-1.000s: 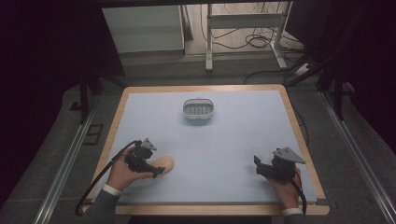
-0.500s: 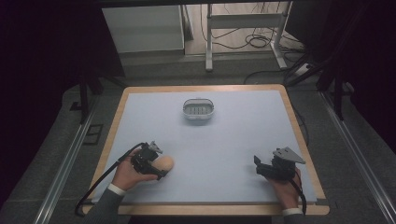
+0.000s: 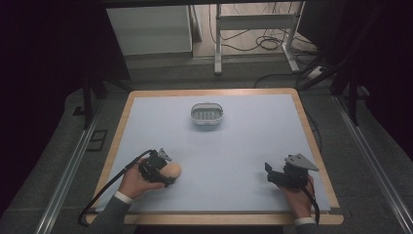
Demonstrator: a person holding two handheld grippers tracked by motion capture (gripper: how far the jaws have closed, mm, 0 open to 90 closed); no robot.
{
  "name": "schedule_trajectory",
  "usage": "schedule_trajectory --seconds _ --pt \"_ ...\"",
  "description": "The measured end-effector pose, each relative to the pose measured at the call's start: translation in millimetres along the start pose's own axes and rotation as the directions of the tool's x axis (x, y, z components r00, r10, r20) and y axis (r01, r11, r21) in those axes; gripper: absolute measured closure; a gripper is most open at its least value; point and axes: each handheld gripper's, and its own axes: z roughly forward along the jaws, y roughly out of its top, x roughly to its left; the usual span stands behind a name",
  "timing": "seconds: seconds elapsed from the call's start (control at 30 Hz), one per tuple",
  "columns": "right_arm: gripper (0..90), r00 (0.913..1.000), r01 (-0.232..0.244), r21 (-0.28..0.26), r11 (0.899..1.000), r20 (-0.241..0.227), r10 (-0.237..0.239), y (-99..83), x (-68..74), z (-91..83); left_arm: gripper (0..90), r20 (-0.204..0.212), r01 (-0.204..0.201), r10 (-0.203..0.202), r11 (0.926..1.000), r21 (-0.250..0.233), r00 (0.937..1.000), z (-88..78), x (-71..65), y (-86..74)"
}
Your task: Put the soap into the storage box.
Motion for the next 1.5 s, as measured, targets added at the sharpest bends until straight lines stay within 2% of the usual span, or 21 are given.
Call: schedule_trajectory --seconds 0.17,0.53,1.03,1.5 --pt "7.4 1.0000 -0.001 -0.002 1.000 -0.002 0.001 0.0 -0.3 -0.1 32.5 0.016 0.000 0.000 1.0000 -0.006 0.9999 -2.9 1.6 0.9" --pt "7.4 1.0000 0.000 -0.006 1.000 -0.006 0.000 -0.2 -0.1 -0.4 32.6 0.018 0.018 -0.017 0.9975 -0.069 0.9997 -23.0 11.7 2.4" --pt "7.4 1.0000 0.002 -0.007 1.000 -0.002 -0.002 -0.2 0.2 -0.5 32.6 0.010 0.020 -0.019 0.9961 -0.086 0.9998 -32.1 15.5 1.4" --pt "7.4 1.0000 0.003 -0.003 1.000 -0.003 -0.003 -0.1 0.3 -0.3 32.6 0.014 0.018 -0.017 0.9948 -0.100 0.9998 -40.2 17.0 7.0"
